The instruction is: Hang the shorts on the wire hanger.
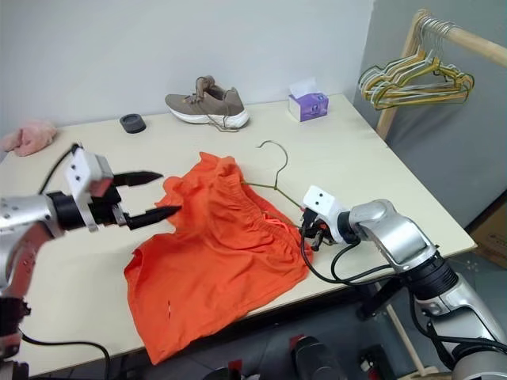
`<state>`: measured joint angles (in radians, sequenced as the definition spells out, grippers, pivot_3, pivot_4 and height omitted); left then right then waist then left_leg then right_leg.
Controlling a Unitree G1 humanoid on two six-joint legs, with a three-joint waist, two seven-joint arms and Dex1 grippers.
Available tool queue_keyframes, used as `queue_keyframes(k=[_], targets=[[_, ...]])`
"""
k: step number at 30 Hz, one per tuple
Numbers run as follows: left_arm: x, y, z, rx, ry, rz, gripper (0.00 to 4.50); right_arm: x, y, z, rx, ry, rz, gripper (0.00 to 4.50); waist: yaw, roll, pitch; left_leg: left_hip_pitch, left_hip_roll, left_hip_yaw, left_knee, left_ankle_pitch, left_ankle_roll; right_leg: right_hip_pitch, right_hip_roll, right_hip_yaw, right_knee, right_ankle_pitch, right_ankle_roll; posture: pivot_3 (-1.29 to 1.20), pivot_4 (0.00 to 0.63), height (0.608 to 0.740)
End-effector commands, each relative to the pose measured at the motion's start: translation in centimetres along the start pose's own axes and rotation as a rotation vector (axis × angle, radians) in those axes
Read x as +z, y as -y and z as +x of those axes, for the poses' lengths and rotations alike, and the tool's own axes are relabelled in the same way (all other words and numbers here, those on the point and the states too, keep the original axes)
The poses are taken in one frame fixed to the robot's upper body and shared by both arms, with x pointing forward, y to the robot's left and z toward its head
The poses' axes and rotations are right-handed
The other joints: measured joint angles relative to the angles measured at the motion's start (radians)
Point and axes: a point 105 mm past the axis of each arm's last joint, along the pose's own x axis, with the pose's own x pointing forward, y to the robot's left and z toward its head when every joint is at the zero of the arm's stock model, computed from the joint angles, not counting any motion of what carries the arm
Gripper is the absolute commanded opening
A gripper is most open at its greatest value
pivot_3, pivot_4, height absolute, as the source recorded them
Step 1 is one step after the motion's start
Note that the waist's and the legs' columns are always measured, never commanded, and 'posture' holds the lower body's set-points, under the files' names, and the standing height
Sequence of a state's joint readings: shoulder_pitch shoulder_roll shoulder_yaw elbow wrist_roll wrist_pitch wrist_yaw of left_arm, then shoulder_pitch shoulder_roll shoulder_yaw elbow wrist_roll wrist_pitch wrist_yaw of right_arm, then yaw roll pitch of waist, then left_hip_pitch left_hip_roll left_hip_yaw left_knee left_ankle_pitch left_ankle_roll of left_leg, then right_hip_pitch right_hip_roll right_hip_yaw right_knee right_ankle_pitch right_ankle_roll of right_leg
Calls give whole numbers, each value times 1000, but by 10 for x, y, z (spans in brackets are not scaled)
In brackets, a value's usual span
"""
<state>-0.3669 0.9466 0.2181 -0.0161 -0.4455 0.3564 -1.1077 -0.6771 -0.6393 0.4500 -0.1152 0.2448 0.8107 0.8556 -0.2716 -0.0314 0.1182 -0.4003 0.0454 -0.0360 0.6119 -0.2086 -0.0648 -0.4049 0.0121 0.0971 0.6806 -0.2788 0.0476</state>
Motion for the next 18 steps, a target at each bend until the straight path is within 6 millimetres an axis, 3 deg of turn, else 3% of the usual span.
queue_keyframes(k=[1,9,15,18], targets=[[4,-8,8,-49,-36,89,4441,13,-1,-5,-28,28,-180,0,1,0,0,0,0,0,0,0,0,0,0,0,0,0,0,-186,43,740],[6,-9,34,-174,-46,166,4441,19,-6,-5,-58,33,-353,0,-3,0,0,-1,0,-1,1,0,0,-1,0,-1,2,0,0,-212,41,740],[-5,18,45,-342,-69,144,4441,21,-7,-6,-68,36,-395,0,-11,-1,0,0,0,-2,1,0,0,-1,0,-1,3,0,0,-230,40,740],[-12,20,46,-360,-92,144,4441,22,-6,-7,-73,36,-419,0,-14,-1,0,0,0,-2,1,0,0,0,0,-1,3,0,0,-230,39,740]])
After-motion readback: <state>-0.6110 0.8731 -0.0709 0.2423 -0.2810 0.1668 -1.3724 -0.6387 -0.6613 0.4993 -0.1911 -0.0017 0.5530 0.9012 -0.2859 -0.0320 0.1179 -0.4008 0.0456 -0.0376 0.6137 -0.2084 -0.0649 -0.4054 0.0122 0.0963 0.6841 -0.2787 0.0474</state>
